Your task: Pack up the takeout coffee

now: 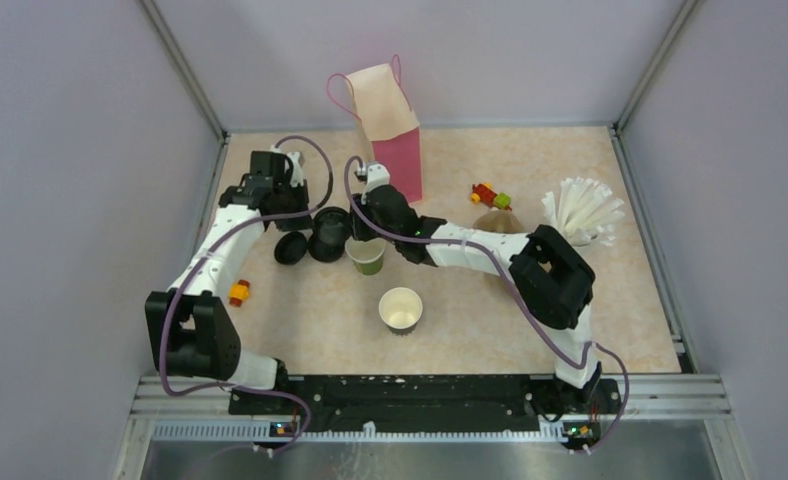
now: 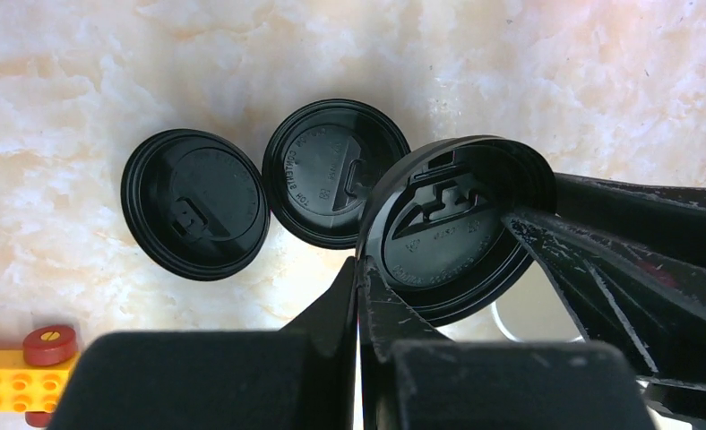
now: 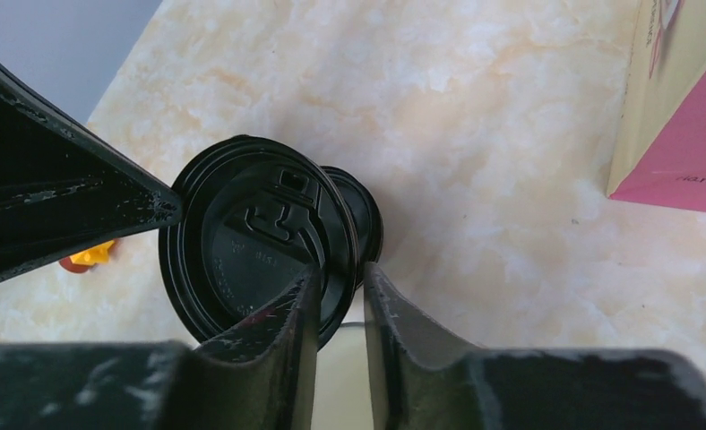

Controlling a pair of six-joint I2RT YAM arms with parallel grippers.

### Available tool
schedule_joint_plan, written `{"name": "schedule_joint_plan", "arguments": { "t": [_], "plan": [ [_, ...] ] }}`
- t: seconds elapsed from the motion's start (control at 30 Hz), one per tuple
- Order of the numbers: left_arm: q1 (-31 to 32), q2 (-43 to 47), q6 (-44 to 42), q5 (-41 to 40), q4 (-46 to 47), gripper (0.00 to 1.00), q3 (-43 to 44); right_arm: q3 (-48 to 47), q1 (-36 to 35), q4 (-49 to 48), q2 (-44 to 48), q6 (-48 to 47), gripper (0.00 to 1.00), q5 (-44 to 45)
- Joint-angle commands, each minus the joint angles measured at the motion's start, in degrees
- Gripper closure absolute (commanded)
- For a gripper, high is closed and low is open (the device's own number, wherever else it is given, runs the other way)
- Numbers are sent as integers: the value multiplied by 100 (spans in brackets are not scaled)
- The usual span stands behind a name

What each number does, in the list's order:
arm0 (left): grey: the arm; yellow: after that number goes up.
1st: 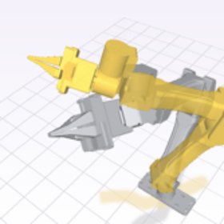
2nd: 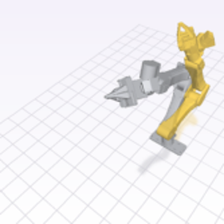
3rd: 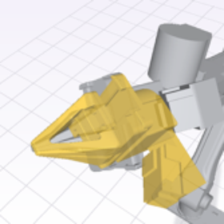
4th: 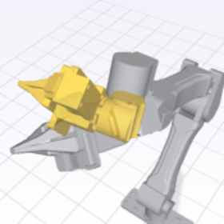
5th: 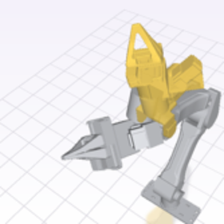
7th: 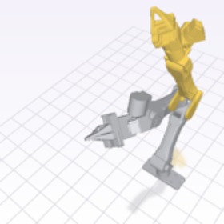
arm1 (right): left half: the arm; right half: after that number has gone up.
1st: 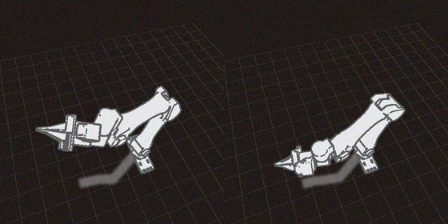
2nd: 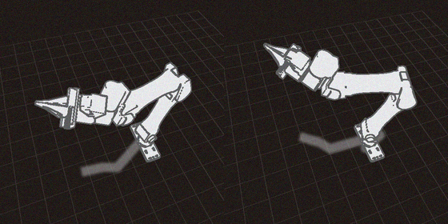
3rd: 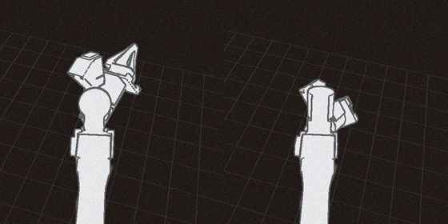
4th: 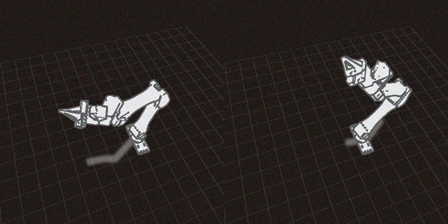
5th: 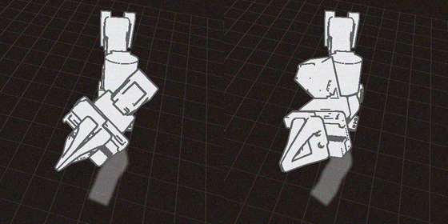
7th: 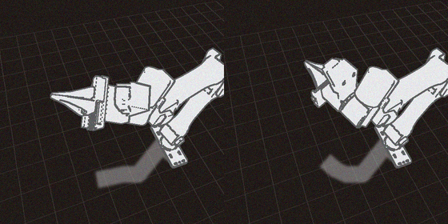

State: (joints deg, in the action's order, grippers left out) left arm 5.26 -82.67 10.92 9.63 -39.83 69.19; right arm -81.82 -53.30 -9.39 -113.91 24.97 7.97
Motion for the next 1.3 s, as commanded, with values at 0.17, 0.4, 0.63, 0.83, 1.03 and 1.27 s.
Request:
{"name": "schedule_joint_plan", "arguments": {
  "t": [0.17, 0.4, 0.63, 0.83, 1.03, 1.27],
  "plan": [
    [-32, 388, 336, -105, 262, 72, -66, -315, 57, -159, 122, -110, 100, 96],
    [-33, 989, 594, -537, 235, 23, -155, -161, 87, 102, 679, -286, 100, 282],
    [-114, 1572, 1488, -2615, 403, 15, -678, 170, 200, 517, 1485, -448, 100, 457],
    [-841, 1626, 2366, -2614, 748, 27, -1363, 1090, 322, 613, 2455, -428, 100, 722],
    [-1275, 880, 2545, -1853, 1113, 34, -1688, 1947, 339, 579, 3453, -449, 100, 668],
    [-1400, 199, 2454, -1422, 1660, 47, -1842, 2427, 339, 684, 4403, -517, 100, 649]
  ]
}}
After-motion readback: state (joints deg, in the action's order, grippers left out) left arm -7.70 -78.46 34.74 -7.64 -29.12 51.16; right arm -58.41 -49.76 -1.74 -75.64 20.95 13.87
